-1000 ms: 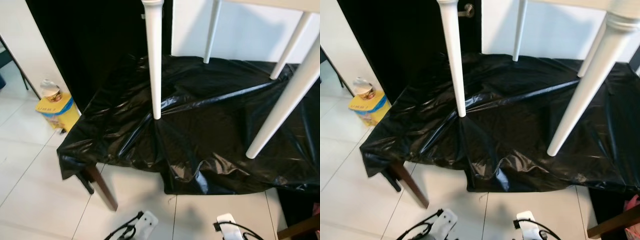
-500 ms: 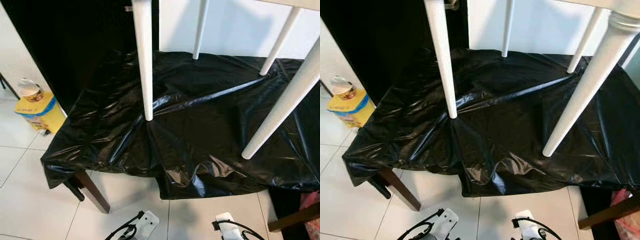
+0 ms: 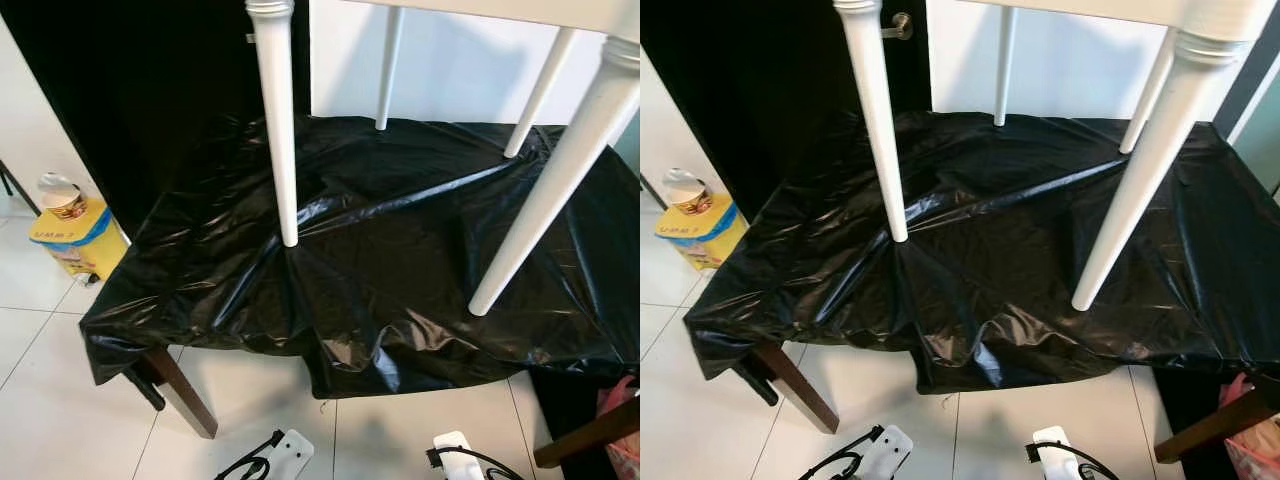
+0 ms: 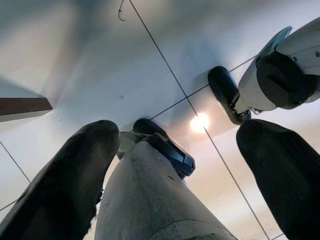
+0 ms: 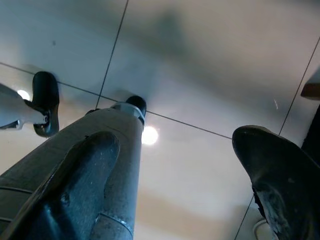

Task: Building children table

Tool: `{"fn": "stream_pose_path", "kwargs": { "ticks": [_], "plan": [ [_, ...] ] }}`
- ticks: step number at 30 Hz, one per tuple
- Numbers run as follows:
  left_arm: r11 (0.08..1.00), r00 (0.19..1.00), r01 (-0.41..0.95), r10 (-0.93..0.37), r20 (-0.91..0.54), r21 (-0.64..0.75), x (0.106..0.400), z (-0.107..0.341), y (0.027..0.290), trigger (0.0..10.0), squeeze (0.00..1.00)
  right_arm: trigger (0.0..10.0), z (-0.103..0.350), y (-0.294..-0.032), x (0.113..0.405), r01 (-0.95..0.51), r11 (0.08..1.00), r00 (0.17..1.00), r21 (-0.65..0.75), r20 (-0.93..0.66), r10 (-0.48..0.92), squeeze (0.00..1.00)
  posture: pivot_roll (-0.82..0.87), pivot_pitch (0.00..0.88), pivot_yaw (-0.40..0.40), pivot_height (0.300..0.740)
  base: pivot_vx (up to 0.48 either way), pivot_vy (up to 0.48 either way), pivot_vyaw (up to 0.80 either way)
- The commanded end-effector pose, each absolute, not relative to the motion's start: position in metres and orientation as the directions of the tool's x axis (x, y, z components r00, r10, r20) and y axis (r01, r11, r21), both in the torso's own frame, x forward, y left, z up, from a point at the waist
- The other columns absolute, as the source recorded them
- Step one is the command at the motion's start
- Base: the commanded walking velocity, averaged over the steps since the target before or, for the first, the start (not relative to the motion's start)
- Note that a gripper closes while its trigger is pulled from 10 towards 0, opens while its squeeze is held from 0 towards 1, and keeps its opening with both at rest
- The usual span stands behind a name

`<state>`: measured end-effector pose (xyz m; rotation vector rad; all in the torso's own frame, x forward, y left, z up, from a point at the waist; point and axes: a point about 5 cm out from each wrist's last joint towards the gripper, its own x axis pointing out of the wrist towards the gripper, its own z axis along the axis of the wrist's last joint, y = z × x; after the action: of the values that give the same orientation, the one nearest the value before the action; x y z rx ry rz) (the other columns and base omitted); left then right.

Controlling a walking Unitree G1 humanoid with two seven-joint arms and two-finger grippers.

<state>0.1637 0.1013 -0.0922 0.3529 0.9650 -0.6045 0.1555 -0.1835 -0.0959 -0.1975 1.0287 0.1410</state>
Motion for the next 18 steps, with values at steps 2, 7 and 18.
{"fn": "stream_pose_path", "kwargs": {
  "ticks": [2, 7, 18],
  "plan": [
    [0.771, 0.358, 0.636, -0.322, -0.876, -0.024, 0.1501, -0.0984, 0.1055, 10.0, 0.0, 10.0, -0.0987, -0.1839, 0.1492, -0.2, 0.976, 0.485, -0.09, -0.874, 0.019, 0.0, 0.01, 0.0, -0.017, 0.74, 0.0, -0.277, 0.0],
    [0.773, 0.36, 0.634, -0.32, -0.877, -0.022, 0.1513, -0.098, 0.1061, 10.0, 0.0, 10.0, -0.0988, -0.1833, 0.1491, -0.194, 0.977, 0.485, -0.088, -0.874, 0.017, 0.0, 0.01, 0.0, -0.016, 0.74, 0.0, -0.277, 0.0],
    [0.779, 0.366, 0.627, -0.317, -0.875, -0.02, 0.1553, -0.0966, 0.1069, 10.0, 0.0, 10.0, -0.098, -0.185, 0.1508, -0.191, 0.977, 0.489, -0.092, -0.872, 0.013, 0.0, 0.01, 0.0, -0.02, 0.74, 0.0, -0.289, 0.0]
  ]
}}
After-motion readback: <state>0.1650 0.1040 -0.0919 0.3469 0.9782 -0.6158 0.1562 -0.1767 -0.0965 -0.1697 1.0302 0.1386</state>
